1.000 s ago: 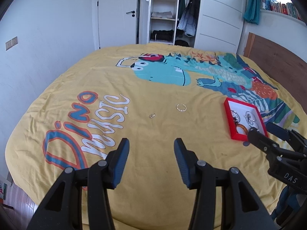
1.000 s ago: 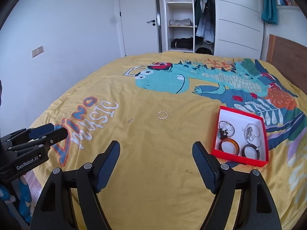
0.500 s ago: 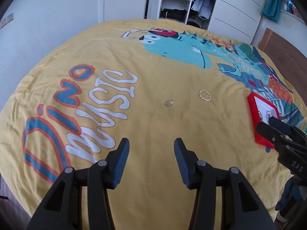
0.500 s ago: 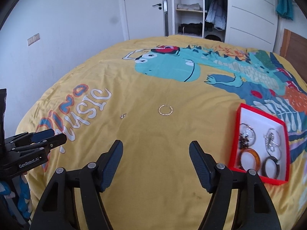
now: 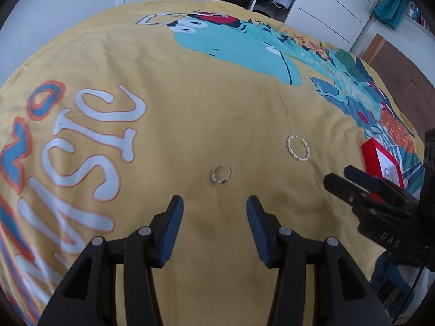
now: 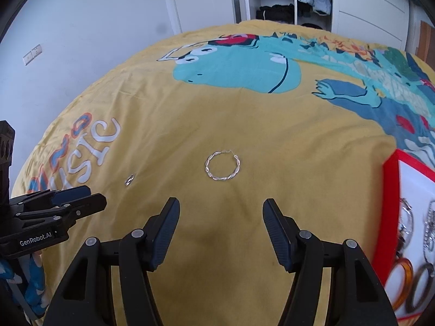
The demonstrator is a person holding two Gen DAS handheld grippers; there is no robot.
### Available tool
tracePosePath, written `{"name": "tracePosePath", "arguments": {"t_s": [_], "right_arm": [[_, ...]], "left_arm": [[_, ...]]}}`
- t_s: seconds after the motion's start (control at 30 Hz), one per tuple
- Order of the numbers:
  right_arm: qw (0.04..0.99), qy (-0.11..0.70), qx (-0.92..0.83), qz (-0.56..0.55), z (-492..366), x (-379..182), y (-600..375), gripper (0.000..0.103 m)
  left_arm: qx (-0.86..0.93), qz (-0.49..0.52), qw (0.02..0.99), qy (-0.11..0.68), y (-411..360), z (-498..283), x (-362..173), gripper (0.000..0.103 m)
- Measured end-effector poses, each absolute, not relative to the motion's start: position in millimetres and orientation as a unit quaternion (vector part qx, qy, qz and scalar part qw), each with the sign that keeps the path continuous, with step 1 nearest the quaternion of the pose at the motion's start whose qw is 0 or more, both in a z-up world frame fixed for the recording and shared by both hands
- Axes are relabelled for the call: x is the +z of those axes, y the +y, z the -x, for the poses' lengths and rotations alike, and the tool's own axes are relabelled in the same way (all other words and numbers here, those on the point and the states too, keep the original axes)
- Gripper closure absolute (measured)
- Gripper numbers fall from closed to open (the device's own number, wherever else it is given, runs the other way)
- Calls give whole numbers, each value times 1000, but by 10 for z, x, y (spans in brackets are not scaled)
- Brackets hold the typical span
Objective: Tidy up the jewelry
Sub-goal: 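Grasp the small silver ring with the left tool while the right tool grasps the twisted hoop earring, then carry the ring and hoop earring into the red box and open both tools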
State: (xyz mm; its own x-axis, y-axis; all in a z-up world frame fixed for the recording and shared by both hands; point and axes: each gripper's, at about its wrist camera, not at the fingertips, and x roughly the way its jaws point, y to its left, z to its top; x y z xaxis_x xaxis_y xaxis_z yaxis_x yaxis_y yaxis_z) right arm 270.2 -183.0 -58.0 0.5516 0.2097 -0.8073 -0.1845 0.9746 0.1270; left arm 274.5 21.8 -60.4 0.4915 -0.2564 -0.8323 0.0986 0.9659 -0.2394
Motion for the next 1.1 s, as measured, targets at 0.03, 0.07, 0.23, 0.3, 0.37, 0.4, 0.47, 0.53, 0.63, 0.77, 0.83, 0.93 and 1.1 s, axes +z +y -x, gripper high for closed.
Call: {"name": "tracePosePath", "arguments": {"t_s": [0.03,0.07,0.23,0.3,0.37,0.4,0.47,0.53,0.63,0.77,0.83,0.93,1.1], "right_arm": [[880,461,113,-17,-2748,-620,-1834,40],[879,462,114,-21,-2793,-656,-1842,40],[875,470,112,-33,-3000,-843,-1846,40],[874,472,110,-37,-3071,-902,-1834,41],[873,473,107,-43,-3133,-943,-1844,45],[874,473,106,-46,-3172,-960,-1847,45],[875,471,104,-50,-3230,-972,-1851,48],[875,470,103,-51,-3279,-980,-1838,51],[874,472,104,-44,-3315,-1001,-1793,61],[873,472,111,-47,-3279,-990,-1793,64],[874,471,112,-48,-3234,-979,-1805,64],[874,470,112,-54,-3172,-955,-1828,64],[875,467,113,-58,-3044,-898,-1838,64]], "left_arm": [[-105,81,859,495,201,-2795,-640,57],[-106,82,858,496,186,-2833,-673,57],[-108,82,853,505,111,-2982,-843,57],[-107,80,854,502,87,-3011,-879,58],[-106,76,857,499,52,-3047,-905,58],[-105,75,857,498,42,-3061,-911,60],[-105,73,859,496,33,-3096,-921,70],[-103,75,860,494,35,-3109,-938,76],[-103,68,863,490,10,-3097,-949,83],[-109,64,863,488,-20,-3074,-930,95],[-109,61,865,487,-34,-3057,-916,96],[-110,62,865,485,-18,-3024,-888,97],[-109,67,868,480,26,-2957,-832,97]]}}
